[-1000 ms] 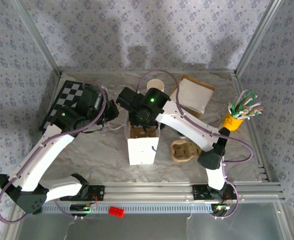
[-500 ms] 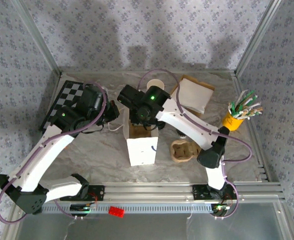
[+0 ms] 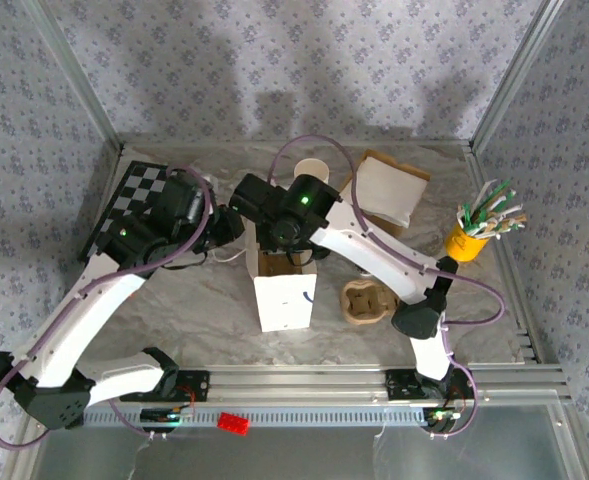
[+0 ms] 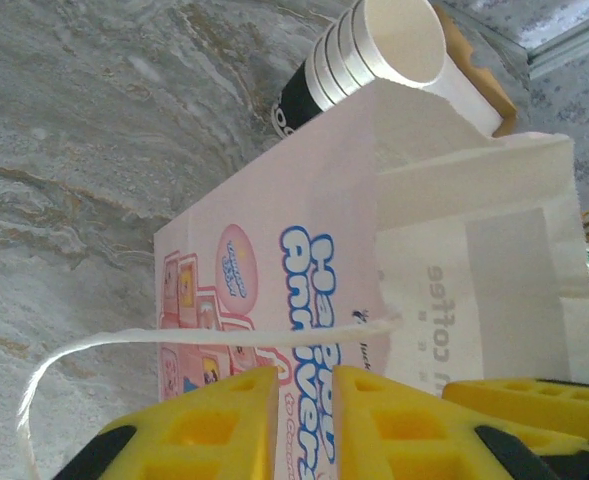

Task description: Pack the takeout coffee

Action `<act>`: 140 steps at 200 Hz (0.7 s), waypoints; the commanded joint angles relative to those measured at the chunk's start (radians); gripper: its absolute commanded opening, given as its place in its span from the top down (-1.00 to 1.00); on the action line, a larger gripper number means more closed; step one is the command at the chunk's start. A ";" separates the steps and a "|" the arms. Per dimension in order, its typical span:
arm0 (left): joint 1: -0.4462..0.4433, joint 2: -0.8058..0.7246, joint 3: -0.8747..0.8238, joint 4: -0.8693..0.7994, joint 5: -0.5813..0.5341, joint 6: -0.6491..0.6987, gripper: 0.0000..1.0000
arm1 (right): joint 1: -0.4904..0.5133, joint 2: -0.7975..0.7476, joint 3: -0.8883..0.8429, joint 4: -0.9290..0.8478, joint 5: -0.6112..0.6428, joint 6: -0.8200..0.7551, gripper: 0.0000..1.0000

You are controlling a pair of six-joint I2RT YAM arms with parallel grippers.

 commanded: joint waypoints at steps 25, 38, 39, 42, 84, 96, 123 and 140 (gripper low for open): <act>-0.055 -0.011 0.065 -0.058 -0.021 0.002 0.35 | 0.014 -0.031 0.022 -0.054 0.040 -0.027 0.29; -0.071 -0.003 0.073 -0.068 -0.035 0.004 0.28 | 0.014 -0.035 0.018 -0.053 0.036 -0.034 0.28; -0.073 -0.003 0.073 -0.069 -0.035 0.004 0.28 | 0.014 -0.035 0.019 -0.053 0.036 -0.035 0.28; -0.076 0.000 0.075 -0.070 -0.037 0.004 0.26 | 0.014 -0.036 0.018 -0.053 0.034 -0.034 0.28; -0.096 0.039 0.096 -0.097 -0.056 0.028 0.04 | 0.004 -0.061 -0.018 -0.031 0.028 -0.039 0.25; -0.097 0.050 0.096 -0.097 -0.049 0.035 0.00 | 0.004 -0.067 -0.031 -0.023 0.025 -0.040 0.25; -0.097 0.079 0.090 -0.096 -0.040 0.051 -0.03 | 0.002 -0.063 -0.039 -0.017 0.031 -0.041 0.25; -0.097 0.087 0.086 -0.105 -0.057 0.057 -0.03 | 0.003 -0.057 -0.039 -0.015 0.034 -0.043 0.25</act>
